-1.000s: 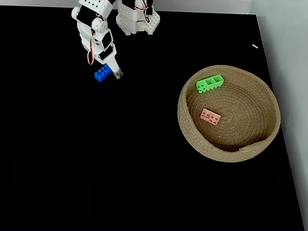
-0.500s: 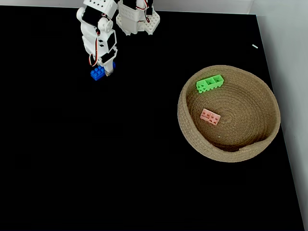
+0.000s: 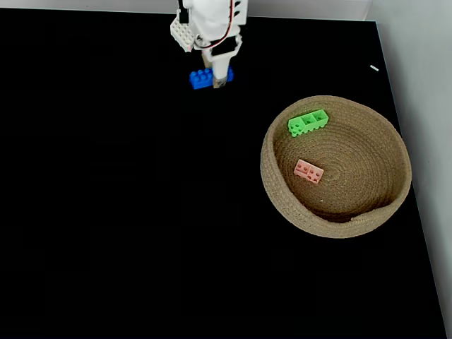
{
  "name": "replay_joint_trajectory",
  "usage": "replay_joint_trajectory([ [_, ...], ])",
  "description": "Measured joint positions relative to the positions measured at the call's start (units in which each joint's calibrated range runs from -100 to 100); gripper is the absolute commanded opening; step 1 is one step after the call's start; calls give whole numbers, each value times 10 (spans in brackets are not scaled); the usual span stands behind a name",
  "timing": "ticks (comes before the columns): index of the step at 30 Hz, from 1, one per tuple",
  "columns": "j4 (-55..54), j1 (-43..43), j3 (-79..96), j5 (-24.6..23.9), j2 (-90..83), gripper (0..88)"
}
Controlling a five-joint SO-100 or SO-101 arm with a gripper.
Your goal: Place the lego blocks in the tray
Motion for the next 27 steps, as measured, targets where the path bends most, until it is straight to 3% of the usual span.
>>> replay_joint_trajectory([
  [6,15,-147,-123,-102,57,1],
  [14,-177,-195,-95,-167,152,5],
  [23,-304,-230,-95,-220,225,261],
  [27,-313,-232,-95,-239,229,291],
])
